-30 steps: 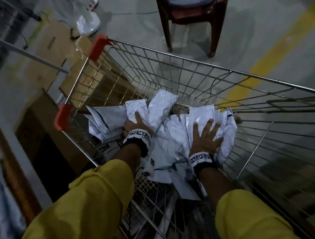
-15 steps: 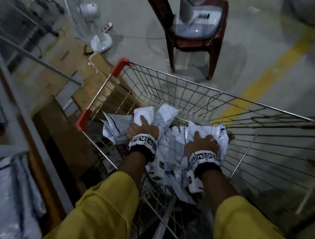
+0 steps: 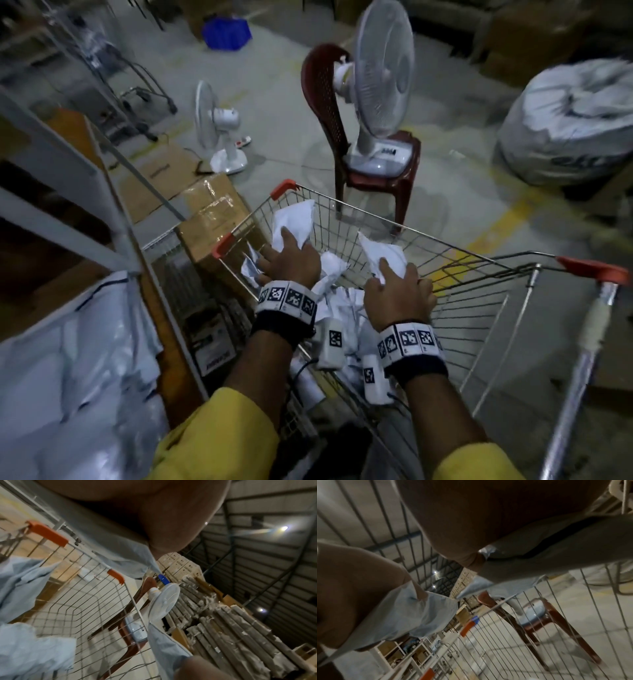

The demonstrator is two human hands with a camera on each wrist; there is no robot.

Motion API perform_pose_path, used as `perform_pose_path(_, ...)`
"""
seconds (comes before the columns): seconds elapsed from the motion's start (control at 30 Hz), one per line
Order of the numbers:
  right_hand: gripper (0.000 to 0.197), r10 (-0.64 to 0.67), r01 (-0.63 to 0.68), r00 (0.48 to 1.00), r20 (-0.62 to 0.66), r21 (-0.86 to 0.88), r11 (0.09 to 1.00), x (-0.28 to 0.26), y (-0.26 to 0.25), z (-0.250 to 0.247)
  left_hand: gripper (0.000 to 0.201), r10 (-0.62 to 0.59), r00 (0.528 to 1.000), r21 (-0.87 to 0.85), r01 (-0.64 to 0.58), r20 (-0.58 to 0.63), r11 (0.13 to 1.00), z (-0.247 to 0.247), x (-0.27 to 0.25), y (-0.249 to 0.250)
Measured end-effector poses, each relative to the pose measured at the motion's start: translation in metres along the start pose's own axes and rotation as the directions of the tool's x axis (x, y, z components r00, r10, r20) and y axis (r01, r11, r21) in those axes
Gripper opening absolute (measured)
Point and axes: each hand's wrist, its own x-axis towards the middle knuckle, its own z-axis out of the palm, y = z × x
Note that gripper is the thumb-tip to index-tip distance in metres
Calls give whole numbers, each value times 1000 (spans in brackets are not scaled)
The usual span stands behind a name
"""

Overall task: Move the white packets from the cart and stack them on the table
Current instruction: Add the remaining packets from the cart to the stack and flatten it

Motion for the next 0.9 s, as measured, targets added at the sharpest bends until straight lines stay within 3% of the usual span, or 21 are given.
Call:
perform_pose_path(0.1,65,-71,72,994,-78,21,997,-40,-10,-36,61,25,999,-88,-29,-47,996,-35,-44,-18)
perform_pose_path(0.23,64,-178,179,974,-139,-6,984,-87,-26,-74,59,59,978,-175,-95,-200,980,-78,-99,-41)
perform_pose_path(0.37,66,-274,278,947,-165,-2,961,-127,-44,-98,59,35,956,-269,-117,-291,956,-111,-148,-72)
perform_pose_path(0.47,68,-357,359,918,-172,-21,933,-155,-54,-110,58,-28,907,-285,-103,-421,953,-123,-177,-100)
perform_pose_path(0.53,67,-409,414,895,-178,-11,910,-174,-58,-118,56,-53,894,-314,-100,-445,944,-131,-191,-123)
perform_pose_path(0.67,65,-505,513,849,-157,10,858,-218,-60,-128,51,-78,843,-341,-129,-532,931,-143,-235,-172)
perform_pose_path(0.9,55,-605,605,796,-2,11,796,-290,-47,-122,55,-197,773,-367,-49,-603,929,-144,-317,-251)
